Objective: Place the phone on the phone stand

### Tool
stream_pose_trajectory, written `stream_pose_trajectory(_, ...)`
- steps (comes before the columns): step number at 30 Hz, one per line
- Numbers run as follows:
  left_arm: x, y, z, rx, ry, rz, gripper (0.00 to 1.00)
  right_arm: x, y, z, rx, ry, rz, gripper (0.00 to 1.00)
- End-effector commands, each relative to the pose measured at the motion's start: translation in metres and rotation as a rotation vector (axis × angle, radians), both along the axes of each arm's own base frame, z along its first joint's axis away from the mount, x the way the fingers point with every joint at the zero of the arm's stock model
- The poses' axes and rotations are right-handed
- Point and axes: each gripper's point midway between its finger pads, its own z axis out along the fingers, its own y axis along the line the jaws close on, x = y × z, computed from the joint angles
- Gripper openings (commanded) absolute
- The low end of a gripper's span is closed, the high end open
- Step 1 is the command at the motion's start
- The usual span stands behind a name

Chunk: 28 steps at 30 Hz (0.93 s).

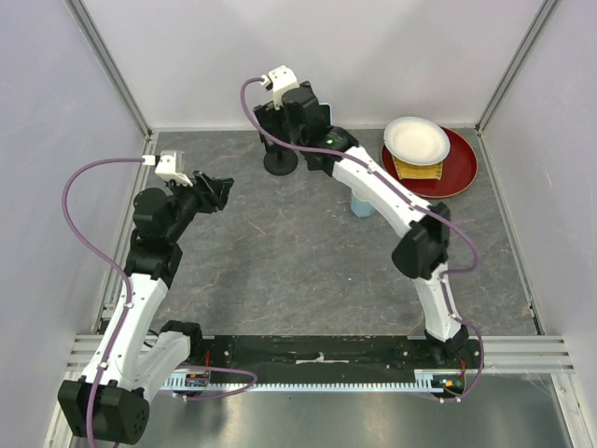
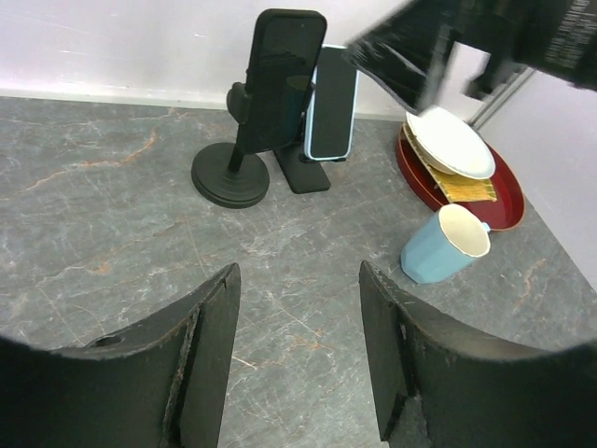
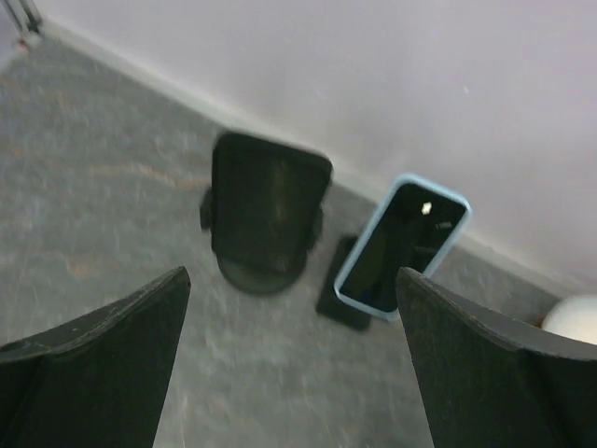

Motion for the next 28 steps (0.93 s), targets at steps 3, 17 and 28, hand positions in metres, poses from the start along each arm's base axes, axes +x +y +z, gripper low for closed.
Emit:
stream_pose_trajectory(3,-0.003,-0.013,0.032,-0.069,-0.064,-0.069,0.6,-0.088,-0.063,0.04,-0.042,0.154,0.019,0.98)
stream_pose_trajectory(17,-0.014,-0.092,0.0,-0.034,-0.011,-0.477,0.77,-0.27,-0.208,-0.054,0.271,0.368,-0.136,0.98)
stream_pose_trajectory(28,-0.099,-0.184,-0.017,0.172,-0.158,-0.852,0.88,-0.338,-0.242,-0.05,0.681,0.255,-0.025,0.98)
